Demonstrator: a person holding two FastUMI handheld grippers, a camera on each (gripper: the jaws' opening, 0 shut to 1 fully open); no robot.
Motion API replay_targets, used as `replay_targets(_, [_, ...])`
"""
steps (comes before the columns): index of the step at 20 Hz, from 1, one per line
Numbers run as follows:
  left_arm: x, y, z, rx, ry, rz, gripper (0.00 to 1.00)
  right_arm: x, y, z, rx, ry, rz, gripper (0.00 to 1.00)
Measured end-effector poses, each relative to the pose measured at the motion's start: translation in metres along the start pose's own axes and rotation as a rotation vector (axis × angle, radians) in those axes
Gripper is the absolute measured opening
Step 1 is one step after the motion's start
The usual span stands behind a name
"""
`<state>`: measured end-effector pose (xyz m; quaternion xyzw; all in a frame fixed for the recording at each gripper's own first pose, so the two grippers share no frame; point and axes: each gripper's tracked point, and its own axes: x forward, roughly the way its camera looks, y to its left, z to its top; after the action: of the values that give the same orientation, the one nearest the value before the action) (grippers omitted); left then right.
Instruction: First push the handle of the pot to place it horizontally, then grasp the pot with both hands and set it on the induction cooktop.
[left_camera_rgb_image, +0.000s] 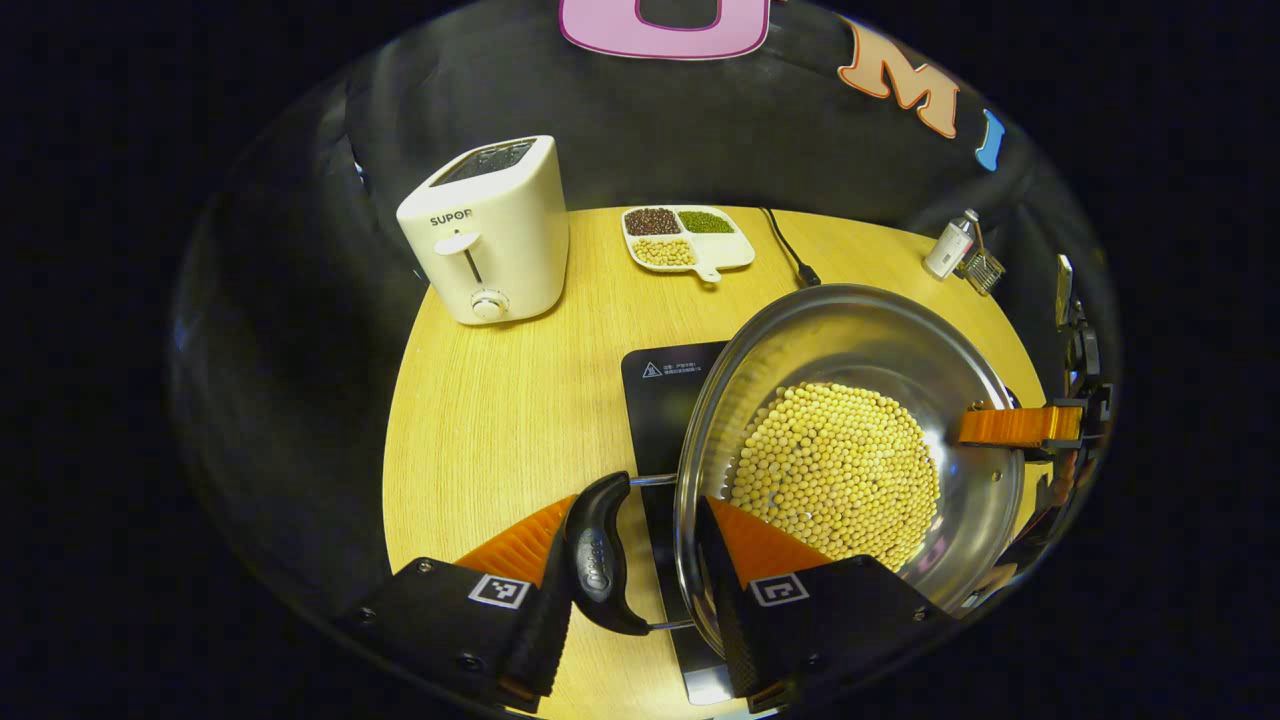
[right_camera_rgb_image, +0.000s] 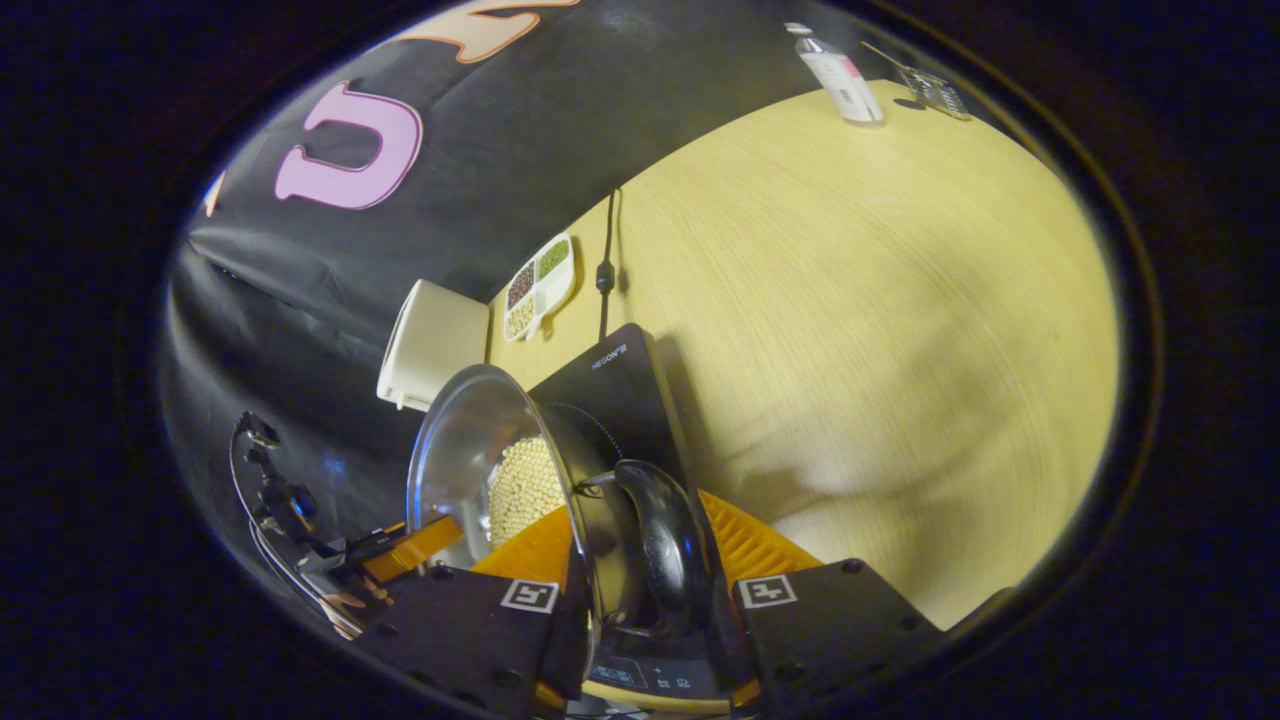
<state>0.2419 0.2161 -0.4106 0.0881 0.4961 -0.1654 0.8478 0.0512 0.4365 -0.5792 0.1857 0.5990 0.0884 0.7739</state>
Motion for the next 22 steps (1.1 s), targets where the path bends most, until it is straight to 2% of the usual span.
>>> replay_targets(1, [0.0, 0.0, 0.0, -0.002, -0.001, 0.0, 0.66, 0.0, -0.001, -0.001, -0.003, 0.0, 0.002, 0.44])
replay_targets(2, [0.0, 0.0, 0.0, -0.002, -0.003, 0.0, 0.66, -0.001, -0.001, 0.0, -0.003, 0.001, 0.002, 0.44])
replay_targets(3, [0.0, 0.0, 0.0, -0.002, -0.003, 0.0, 0.66, -0.002, -0.001, -0.001, -0.003, 0.003, 0.003, 0.5])
replay_targets(15, [0.0, -0.001, 0.0, -0.008, -0.009, -0.008, 0.67, -0.006, -0.007, -0.001, 0.007, 0.015, -0.017, 0.48])
replay_targets(16, [0.0, -0.001, -0.001, -0.01, -0.009, -0.009, 0.67, -0.006, -0.007, -0.001, 0.007, 0.016, -0.022, 0.53])
replay_targets(17, [0.0, -0.001, -0.001, -0.011, -0.01, -0.009, 0.67, -0.007, -0.007, -0.002, 0.011, 0.014, -0.028, 0.48])
replay_targets(18, [0.001, -0.001, -0.003, -0.012, -0.007, -0.006, 0.67, -0.007, -0.008, -0.002, 0.01, 0.017, -0.031, 0.51])
replay_targets(20, [-0.004, 0.003, -0.002, -0.01, -0.021, 0.032, 0.72, -0.01, -0.007, -0.007, 0.01, 0.035, -0.03, 0.53])
replay_targets(21, [-0.009, 0.006, 0.003, 0.0, -0.053, 0.06, 0.72, -0.012, -0.009, -0.008, -0.005, 0.029, -0.034, 0.5])
replay_targets(22, [-0.013, 0.013, 0.011, 0.011, -0.089, 0.103, 0.8, -0.019, -0.01, -0.004, -0.021, 0.014, -0.022, 0.52])
